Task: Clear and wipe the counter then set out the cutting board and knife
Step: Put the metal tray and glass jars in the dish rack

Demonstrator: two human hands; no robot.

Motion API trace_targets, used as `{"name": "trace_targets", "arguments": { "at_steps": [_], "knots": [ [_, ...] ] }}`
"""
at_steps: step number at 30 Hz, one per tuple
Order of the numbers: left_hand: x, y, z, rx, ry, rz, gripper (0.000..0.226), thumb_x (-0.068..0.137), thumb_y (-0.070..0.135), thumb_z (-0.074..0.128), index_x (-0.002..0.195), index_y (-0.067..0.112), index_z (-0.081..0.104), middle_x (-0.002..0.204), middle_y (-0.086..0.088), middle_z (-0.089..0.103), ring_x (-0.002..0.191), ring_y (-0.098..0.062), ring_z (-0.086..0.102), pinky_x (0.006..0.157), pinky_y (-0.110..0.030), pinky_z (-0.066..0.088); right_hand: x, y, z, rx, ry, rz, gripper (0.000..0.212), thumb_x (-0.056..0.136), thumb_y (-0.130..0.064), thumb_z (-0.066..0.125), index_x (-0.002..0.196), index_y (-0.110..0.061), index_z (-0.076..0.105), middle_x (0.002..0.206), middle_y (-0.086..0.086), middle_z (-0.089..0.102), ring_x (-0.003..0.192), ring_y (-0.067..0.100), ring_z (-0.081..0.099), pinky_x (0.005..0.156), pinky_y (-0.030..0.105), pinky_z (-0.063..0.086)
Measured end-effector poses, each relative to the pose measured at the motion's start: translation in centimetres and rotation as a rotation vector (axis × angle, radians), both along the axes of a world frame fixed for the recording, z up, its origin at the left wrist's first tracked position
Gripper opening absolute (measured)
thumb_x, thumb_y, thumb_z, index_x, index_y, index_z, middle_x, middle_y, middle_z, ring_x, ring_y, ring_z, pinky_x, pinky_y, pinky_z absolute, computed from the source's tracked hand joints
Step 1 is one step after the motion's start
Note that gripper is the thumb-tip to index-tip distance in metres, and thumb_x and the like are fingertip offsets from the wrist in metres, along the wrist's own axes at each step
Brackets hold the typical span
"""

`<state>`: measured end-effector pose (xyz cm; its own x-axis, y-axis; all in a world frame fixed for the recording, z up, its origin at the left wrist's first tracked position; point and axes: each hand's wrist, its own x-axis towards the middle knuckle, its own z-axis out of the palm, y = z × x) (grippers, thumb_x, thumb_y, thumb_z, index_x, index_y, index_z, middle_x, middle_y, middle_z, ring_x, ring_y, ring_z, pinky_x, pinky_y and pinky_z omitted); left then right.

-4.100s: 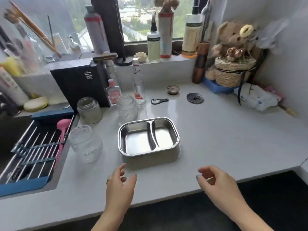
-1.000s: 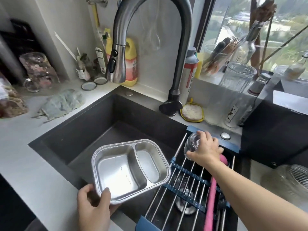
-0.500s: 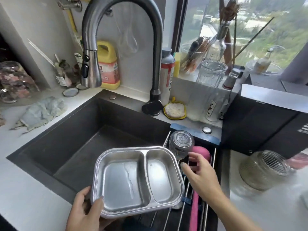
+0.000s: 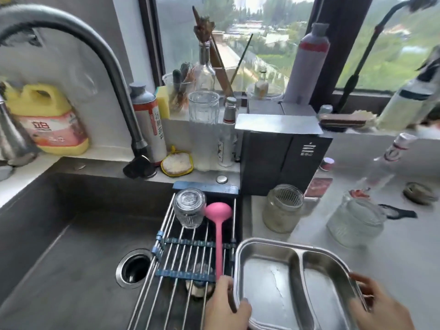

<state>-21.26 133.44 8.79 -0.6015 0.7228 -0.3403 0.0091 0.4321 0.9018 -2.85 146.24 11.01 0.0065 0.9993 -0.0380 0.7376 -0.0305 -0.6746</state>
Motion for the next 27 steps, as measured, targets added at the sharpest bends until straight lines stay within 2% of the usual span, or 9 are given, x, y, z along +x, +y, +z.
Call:
{"name": "trace_targets", "arguments": {
  "at_steps": [2,4,7,10,15,17,20,23,27],
  "knots": [
    [0.6,1.9,-0.3,-0.066,0.073,-0.083,0.024,0.072,0.011,0.060,0.073,0.031,0.046,0.084,0.003,0.063,0.078,-0.007,0.057,0.065,-0.005,0.037,1.2,0.5,-0.2,0.005,-0.013,-0.044,0.015,0.075,-0.023,0.072,0.087,-0.015,0.069,0.084,0.016,0.071,0.074,0.030,0.065,0.081,0.043,0.049],
    [0.8,3.4,-0.9,-0.122,0.191,-0.149,0.022,0.070,0.019,0.061,0.082,0.031,0.048,0.101,0.001,0.061,0.095,-0.012,0.056,0.082,-0.017,0.041,1.9,1.1,-0.5,0.007,-0.015,-0.062,0.017,0.075,-0.013,0.072,0.092,-0.011,0.069,0.089,0.017,0.072,0.076,0.030,0.065,0.080,0.042,0.048],
    [0.0,6.2,-0.9,-0.171,0.421,-0.188,0.061,0.069,0.040,0.062,0.123,0.027,0.038,0.127,-0.001,0.048,0.118,-0.020,0.043,0.102,-0.032,0.035,2.7,2.0,-1.1,0.006,-0.007,-0.061,0.025,0.075,-0.005,0.069,0.099,-0.009,0.068,0.098,0.019,0.070,0.081,0.033,0.065,0.082,0.040,0.046],
    [-1.4,11.8,0.5,-0.072,0.524,-0.210,0.083,0.065,0.048,0.066,0.135,0.028,0.025,0.140,-0.001,0.035,0.129,-0.025,0.028,0.106,-0.038,0.026,3.0,2.5,-1.3,0.017,0.005,-0.037,0.027,0.075,-0.003,0.068,0.101,-0.009,0.068,0.099,0.019,0.069,0.080,0.032,0.064,0.080,0.039,0.046],
    [-2.6,18.9,0.7,-0.014,0.251,-0.275,0.106,0.041,0.041,0.079,0.133,0.028,0.028,0.130,-0.003,0.052,0.121,-0.024,0.048,0.104,-0.043,0.039,3.4,2.5,-2.0,0.088,-0.038,-0.031,0.034,0.064,0.014,0.067,0.092,-0.005,0.071,0.088,0.022,0.070,0.069,0.035,0.063,0.070,0.036,0.042],
    [-2.3,19.3,0.5,0.051,0.203,-0.214,0.093,0.037,0.040,0.080,0.120,0.032,0.041,0.115,0.000,0.062,0.108,-0.020,0.058,0.096,-0.041,0.047,3.7,2.4,-2.5,0.124,-0.066,-0.013,0.041,0.057,0.022,0.065,0.088,-0.004,0.072,0.083,0.023,0.070,0.067,0.038,0.065,0.068,0.034,0.041],
    [-2.2,18.3,0.9,0.215,0.164,-0.115,0.079,0.031,0.040,0.078,0.103,0.033,0.046,0.109,-0.003,0.059,0.102,-0.020,0.058,0.093,-0.041,0.049,4.2,2.5,-2.8,0.174,-0.064,0.001,0.044,0.053,0.026,0.065,0.085,-0.004,0.072,0.080,0.021,0.070,0.064,0.033,0.064,0.063,0.018,0.034],
    [-4.0,14.3,1.5,0.274,0.278,-0.037,0.076,0.029,0.046,0.075,0.097,0.045,0.041,0.104,0.008,0.049,0.101,-0.015,0.049,0.088,-0.027,0.044,4.5,2.8,-3.1,0.197,-0.060,0.027,0.044,0.054,0.026,0.064,0.084,-0.004,0.072,0.078,0.020,0.070,0.063,0.030,0.063,0.058,0.016,0.028],
    [-8.8,6.6,2.3,-0.031,0.497,0.052,0.087,0.036,0.047,0.077,0.108,0.041,0.028,0.103,0.002,0.047,0.096,-0.017,0.047,0.082,-0.030,0.038,4.7,3.0,-2.9,0.181,-0.065,0.073,0.042,0.056,0.023,0.064,0.086,-0.005,0.072,0.078,0.022,0.068,0.057,0.031,0.055,0.061,0.023,0.035]
  ]
}}
